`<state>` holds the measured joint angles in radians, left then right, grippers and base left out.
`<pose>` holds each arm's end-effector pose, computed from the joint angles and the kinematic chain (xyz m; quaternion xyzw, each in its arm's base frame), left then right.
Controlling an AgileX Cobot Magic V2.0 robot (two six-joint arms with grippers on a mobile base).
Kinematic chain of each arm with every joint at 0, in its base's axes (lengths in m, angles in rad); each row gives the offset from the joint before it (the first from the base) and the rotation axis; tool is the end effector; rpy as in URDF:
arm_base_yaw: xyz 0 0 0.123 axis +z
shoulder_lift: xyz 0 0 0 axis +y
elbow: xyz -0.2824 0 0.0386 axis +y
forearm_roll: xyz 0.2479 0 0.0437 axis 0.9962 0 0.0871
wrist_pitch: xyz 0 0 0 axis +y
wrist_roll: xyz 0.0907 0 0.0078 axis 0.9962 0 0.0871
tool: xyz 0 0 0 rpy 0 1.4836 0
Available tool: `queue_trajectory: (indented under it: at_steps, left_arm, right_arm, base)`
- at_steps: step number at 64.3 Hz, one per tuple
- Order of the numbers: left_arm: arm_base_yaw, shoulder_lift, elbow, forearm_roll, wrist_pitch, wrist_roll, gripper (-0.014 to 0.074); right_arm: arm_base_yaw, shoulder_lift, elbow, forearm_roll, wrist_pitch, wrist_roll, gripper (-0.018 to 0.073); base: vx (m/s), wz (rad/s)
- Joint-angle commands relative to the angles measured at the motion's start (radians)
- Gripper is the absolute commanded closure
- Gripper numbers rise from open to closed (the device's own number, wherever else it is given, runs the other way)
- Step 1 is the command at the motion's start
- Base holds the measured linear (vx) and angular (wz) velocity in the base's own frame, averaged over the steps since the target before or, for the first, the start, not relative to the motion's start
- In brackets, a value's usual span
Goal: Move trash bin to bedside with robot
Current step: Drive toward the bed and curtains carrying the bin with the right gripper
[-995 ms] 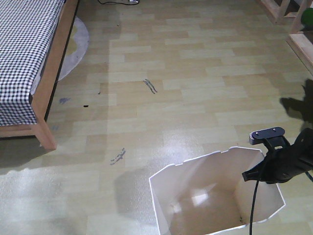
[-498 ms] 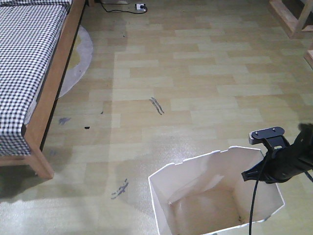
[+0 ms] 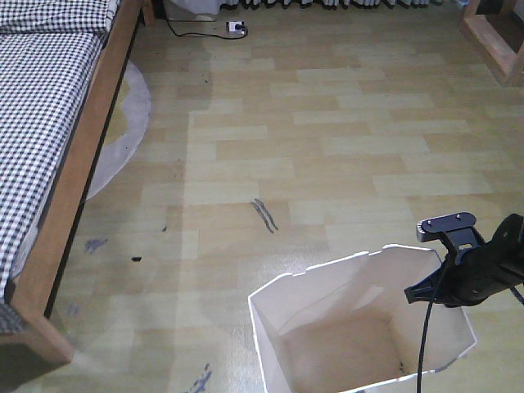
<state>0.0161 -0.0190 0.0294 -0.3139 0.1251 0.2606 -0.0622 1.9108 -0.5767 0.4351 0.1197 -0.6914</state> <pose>0.0562 -0.0026 0.1934 -0.0109 0.7218 -0.0260 0.6915 0.2503 -0.0109 0.0568 -0.1004 0.9888 0.0075 0.1100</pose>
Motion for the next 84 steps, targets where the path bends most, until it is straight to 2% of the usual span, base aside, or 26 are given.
queue_trajectory:
  at_steps: [1,84]
  left_arm:
    - [-0.004,-0.01,0.02,-0.01,-0.067,-0.003,0.0602]
    - [-0.004,-0.01,0.02,-0.01,-0.067,-0.003,0.0602]
  right_arm:
    - [-0.004,-0.059,-0.017,0.022,-0.013,0.011,0.0562]
    - [-0.004,-0.059,-0.017,0.022,-0.013,0.011,0.0562]
  base:
    - [0.46,-0.03]
    - [0.47,0.04]
